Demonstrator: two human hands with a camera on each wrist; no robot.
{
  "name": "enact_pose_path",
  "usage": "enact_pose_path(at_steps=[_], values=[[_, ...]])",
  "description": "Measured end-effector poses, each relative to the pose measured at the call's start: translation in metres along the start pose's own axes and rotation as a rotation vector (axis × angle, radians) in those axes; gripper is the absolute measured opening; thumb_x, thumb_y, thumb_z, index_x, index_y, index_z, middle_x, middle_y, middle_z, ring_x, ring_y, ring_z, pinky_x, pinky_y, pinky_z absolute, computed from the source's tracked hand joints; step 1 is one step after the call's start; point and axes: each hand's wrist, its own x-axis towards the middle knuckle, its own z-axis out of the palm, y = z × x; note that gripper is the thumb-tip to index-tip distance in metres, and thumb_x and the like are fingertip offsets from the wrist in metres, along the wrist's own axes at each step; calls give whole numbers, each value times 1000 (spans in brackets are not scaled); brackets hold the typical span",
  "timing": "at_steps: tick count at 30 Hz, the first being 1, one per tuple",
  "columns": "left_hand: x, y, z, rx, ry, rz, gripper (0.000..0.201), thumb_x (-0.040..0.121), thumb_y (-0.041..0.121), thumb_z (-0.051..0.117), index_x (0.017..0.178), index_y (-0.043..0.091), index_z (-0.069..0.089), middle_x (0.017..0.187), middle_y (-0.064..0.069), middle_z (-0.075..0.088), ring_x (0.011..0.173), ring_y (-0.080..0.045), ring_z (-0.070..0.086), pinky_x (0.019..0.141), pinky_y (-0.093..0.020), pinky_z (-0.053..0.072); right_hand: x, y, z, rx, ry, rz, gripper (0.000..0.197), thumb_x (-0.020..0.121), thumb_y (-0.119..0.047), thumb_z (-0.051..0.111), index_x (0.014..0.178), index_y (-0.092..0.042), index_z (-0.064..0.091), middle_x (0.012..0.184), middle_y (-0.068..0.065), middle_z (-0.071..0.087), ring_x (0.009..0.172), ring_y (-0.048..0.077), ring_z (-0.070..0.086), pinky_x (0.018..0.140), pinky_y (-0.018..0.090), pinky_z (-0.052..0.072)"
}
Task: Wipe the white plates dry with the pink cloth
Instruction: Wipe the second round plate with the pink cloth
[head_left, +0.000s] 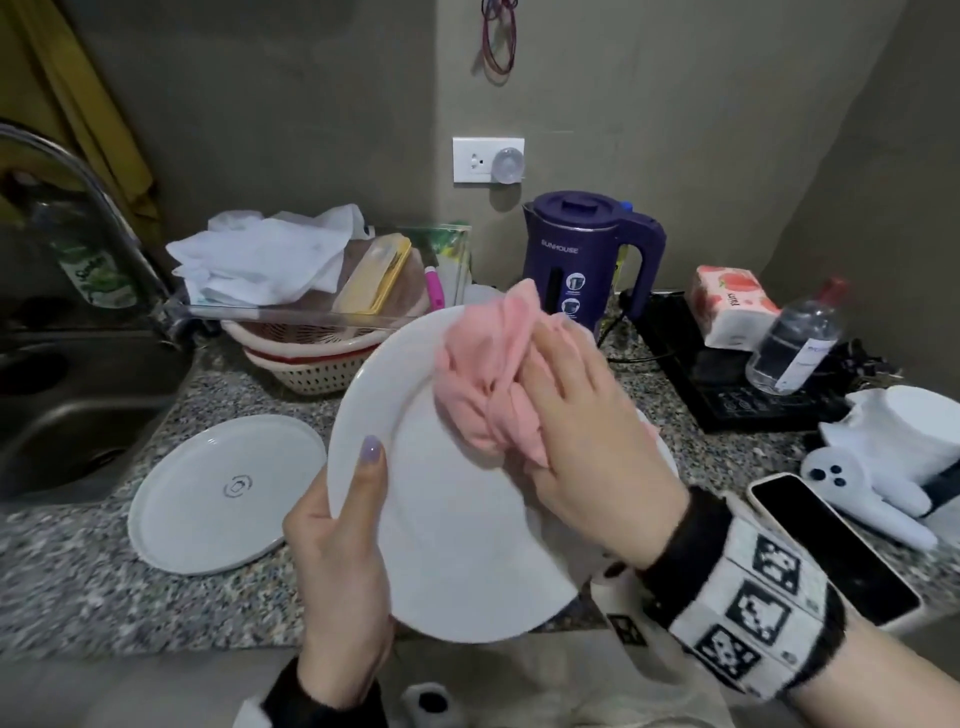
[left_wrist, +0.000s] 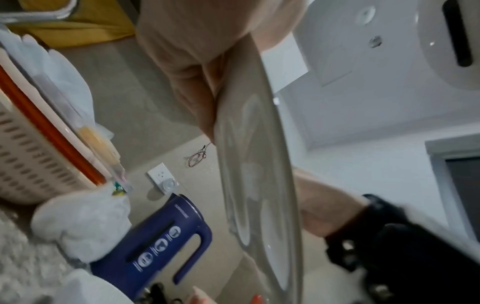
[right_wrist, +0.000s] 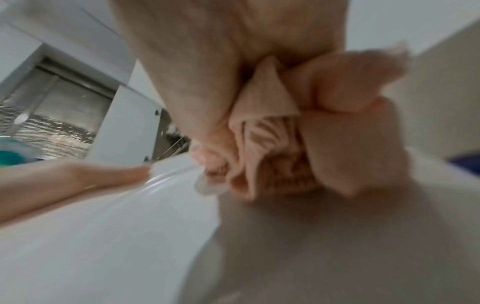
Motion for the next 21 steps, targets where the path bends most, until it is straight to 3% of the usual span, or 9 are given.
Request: enact_pose_path(at_steps=[2, 5, 7, 11, 13, 15, 17, 19, 21], values=[[1, 2, 0, 16, 1, -8, 19, 88, 23, 60, 97, 11, 73, 93, -2, 76, 82, -13, 70, 73, -29, 57, -4, -8, 2, 51, -72, -64, 77, 73, -38, 50, 144, -10, 34, 153, 13, 26, 145, 35, 12, 110, 56, 28], [6, 4, -5, 57, 0, -1, 32, 96, 5, 51, 72, 14, 70, 65, 8, 69, 60, -3, 58, 57, -19, 49, -37, -46, 23, 158, -212, -308, 82, 69, -30, 64, 142, -13, 33, 151, 9, 28, 144, 28, 13, 110, 50, 32], [7, 2, -10, 36, 6, 1, 36, 95, 7, 53, 68, 18, 74, 67, 8, 71, 62, -4, 62, 58, -18, 52, -27, -35, 20, 157, -151, -255, 80, 74, -31, 58, 146, -14, 28, 155, 8, 24, 146, 27, 10, 114, 49, 26], [0, 7, -10, -31, 14, -3, 20, 84, 27, 60, 88, 21, 79, 99, -2, 76, 92, -19, 71, 79, -34, 58, -11, -5, 5, 92, -20, 92, 76, 74, -32, 59, 141, -5, 35, 148, 15, 28, 138, 32, 19, 109, 53, 31], [4, 5, -11, -18, 24, -17, 20, 86, 26, 60, 84, 19, 78, 95, -2, 76, 90, -18, 69, 80, -34, 56, -30, -38, 19, 161, -94, 67, 76, 71, -33, 61, 138, -6, 36, 146, 16, 31, 133, 32, 22, 103, 54, 38], [5, 5, -15, 9, 16, -15, 27, 93, 15, 57, 73, 18, 76, 77, 3, 73, 75, -12, 64, 70, -27, 52, -46, -68, 35, 194, -52, -99, 76, 67, -42, 53, 135, -12, 37, 143, 12, 35, 128, 28, 26, 97, 51, 45], [5, 4, -20, 10, 20, -4, 30, 91, 11, 59, 67, 19, 74, 67, 7, 69, 64, -7, 60, 59, -22, 51, -31, -59, 36, 234, -68, -192, 81, 69, -37, 52, 143, -17, 25, 152, 3, 19, 140, 25, 14, 106, 50, 27], [3, 7, -20, -36, 7, 8, 11, 86, 22, 66, 83, 16, 75, 82, 2, 75, 76, -11, 68, 67, -28, 57, -7, -28, 28, 200, -28, -106, 84, 74, -33, 48, 149, -17, 17, 159, 4, 8, 147, 28, 0, 117, 52, 9], [2, 12, -13, -52, 4, 17, 22, 85, 26, 60, 96, 13, 73, 95, -2, 76, 87, -16, 71, 77, -32, 59, 6, -9, 19, 133, -9, -20, 84, 75, -42, 42, 150, -11, 20, 158, 13, 13, 147, 34, 1, 118, 52, 10]])
